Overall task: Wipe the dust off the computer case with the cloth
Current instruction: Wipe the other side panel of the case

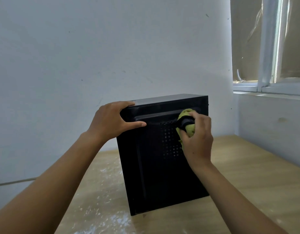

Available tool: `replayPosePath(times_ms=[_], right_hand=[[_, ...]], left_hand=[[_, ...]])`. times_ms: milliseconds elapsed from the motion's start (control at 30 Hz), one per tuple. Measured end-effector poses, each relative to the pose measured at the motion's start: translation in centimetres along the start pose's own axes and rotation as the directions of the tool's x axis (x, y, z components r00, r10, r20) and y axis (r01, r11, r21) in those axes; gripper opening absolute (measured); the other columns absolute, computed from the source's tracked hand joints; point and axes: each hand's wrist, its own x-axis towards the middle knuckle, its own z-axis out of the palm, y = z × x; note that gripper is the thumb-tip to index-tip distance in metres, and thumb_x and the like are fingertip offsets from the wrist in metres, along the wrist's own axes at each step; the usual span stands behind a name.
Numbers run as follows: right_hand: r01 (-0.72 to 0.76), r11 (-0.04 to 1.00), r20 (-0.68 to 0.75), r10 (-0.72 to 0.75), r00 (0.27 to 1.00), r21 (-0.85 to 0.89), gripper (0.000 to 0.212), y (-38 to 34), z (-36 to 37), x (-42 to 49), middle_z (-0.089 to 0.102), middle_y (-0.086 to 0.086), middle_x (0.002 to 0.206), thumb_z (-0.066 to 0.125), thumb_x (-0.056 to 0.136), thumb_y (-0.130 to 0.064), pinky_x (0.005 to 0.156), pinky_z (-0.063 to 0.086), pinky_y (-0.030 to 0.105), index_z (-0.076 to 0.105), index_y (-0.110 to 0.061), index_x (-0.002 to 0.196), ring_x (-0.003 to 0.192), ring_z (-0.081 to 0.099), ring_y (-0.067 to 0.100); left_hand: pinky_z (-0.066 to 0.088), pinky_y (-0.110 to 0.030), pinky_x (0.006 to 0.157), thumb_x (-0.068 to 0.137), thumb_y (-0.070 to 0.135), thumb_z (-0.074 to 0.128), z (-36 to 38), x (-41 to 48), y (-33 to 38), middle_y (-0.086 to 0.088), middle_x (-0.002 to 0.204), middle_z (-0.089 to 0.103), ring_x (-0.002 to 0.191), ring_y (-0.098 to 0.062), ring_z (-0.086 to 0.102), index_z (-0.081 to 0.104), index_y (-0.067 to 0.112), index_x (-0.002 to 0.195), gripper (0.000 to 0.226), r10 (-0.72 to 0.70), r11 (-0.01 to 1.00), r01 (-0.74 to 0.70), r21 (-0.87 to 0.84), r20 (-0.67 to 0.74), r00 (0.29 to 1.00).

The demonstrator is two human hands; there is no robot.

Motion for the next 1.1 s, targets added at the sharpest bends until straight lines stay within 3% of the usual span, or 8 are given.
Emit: replayPosePath(times_ms=[133, 267, 367, 600, 667, 800, 967, 1100], right_hand=[[0.163, 0.986, 0.145, -0.166, 0.976, 0.033, 0.057, -3.2, 2.7, -2.3, 0.051, 0.008, 0.113, 0.084, 0.065, -0.010, 0.075, 0.056, 0.033, 0.057, -0.011, 0.116, 0.089, 0.060, 0.023], [0.223, 0.970, 0.209, -0.238, 0.948, 0.093, 0.057, -5.2, 4.0, -3.4, 0.051, 0.006, 0.112, 0.084, 0.067, -0.015, 0.069, 0.057, 0.029, 0.059, -0.011, 0.119, 0.087, 0.061, 0.020], [0.244, 0.968, 0.262, -0.252, 0.932, 0.061, 0.058, -4.6, 2.8, -2.4, 0.051, 0.005, 0.112, 0.085, 0.066, -0.018, 0.068, 0.058, 0.036, 0.059, -0.012, 0.118, 0.085, 0.061, 0.023], [-0.077, 0.997, 0.089, 0.079, 0.993, -0.024, 0.045, -0.4, -2.7, 3.0, 0.050, 0.005, 0.115, 0.074, 0.077, -0.014, 0.075, 0.031, 0.018, 0.057, -0.018, 0.119, 0.086, 0.044, 0.009], [-0.079, 0.995, 0.106, 0.085, 0.991, -0.062, 0.042, 0.5, -3.8, 3.6, 0.051, 0.006, 0.116, 0.071, 0.081, -0.012, 0.076, 0.031, 0.018, 0.056, -0.017, 0.120, 0.087, 0.043, 0.009], [-0.063, 0.997, 0.132, 0.069, 0.989, -0.044, 0.043, 0.3, -3.4, 3.1, 0.051, 0.004, 0.114, 0.071, 0.080, -0.011, 0.077, 0.033, 0.019, 0.057, -0.017, 0.120, 0.088, 0.045, 0.010], [0.047, 0.998, 0.185, -0.052, 0.981, 0.033, 0.052, -2.5, -0.3, 0.8, 0.051, 0.002, 0.111, 0.081, 0.070, -0.013, 0.076, 0.037, 0.018, 0.060, -0.016, 0.118, 0.086, 0.051, 0.011], [0.262, 0.964, 0.293, -0.261, 0.920, 0.034, 0.055, -5.1, 2.6, -1.6, 0.053, 0.003, 0.107, 0.085, 0.063, -0.014, 0.066, 0.056, 0.029, 0.062, -0.016, 0.113, 0.082, 0.061, 0.020]], left_hand=[[0.044, -0.026, 0.090, 0.054, 0.085, 0.066, 0.2, 0.1, -0.1, 0.008, 0.120, 0.069, 0.110, -0.015, 0.063, 0.066, 0.025, 0.124, 0.092, -0.001, 1.000, 0.001, -0.001, -0.002, 1.000], [0.044, -0.025, 0.091, 0.056, 0.085, 0.053, -0.2, 0.1, -0.1, 0.006, 0.123, 0.068, 0.111, -0.015, 0.063, 0.065, 0.024, 0.127, 0.094, 0.026, 0.999, -0.025, -0.022, 0.029, 0.999], [0.047, -0.030, 0.096, 0.056, 0.081, 0.055, -0.4, 0.0, -0.1, 0.006, 0.125, 0.067, 0.113, -0.015, 0.062, 0.063, 0.024, 0.128, 0.092, 0.028, 0.999, -0.027, -0.038, 0.041, 0.999], [0.047, -0.032, 0.098, 0.062, 0.072, 0.068, 0.1, -0.4, -0.1, 0.009, 0.123, 0.062, 0.114, -0.013, 0.055, 0.060, 0.024, 0.126, 0.081, -0.007, 0.997, 0.008, -0.078, 0.020, 1.000], [0.046, -0.034, 0.102, 0.064, 0.063, 0.076, 1.0, -1.4, 0.0, 0.007, 0.128, 0.055, 0.118, -0.011, 0.051, 0.052, 0.023, 0.130, 0.081, -0.052, 0.986, 0.039, -0.165, -0.076, 0.996], [0.022, -0.024, 0.114, 0.064, 0.050, 0.085, 3.4, -4.1, 0.9, 0.006, 0.160, 0.019, 0.142, -0.001, 0.020, 0.008, 0.024, 0.155, 0.122, -0.281, 0.878, 0.203, -0.433, -0.123, 0.952], [0.034, -0.034, 0.115, 0.060, 0.046, 0.089, 6.4, -6.0, 1.4, 0.008, 0.154, 0.033, 0.139, -0.009, 0.036, 0.004, 0.029, 0.155, 0.129, -0.400, 0.761, 0.268, -0.591, -0.101, 0.911], [0.038, -0.005, 0.092, 0.063, 0.024, 0.091, 7.2, -6.3, 1.4, 0.026, 0.131, 0.046, 0.118, 0.005, 0.048, 0.016, 0.029, 0.152, 0.117, -0.400, 0.732, 0.252, -0.633, -0.100, 0.911]])
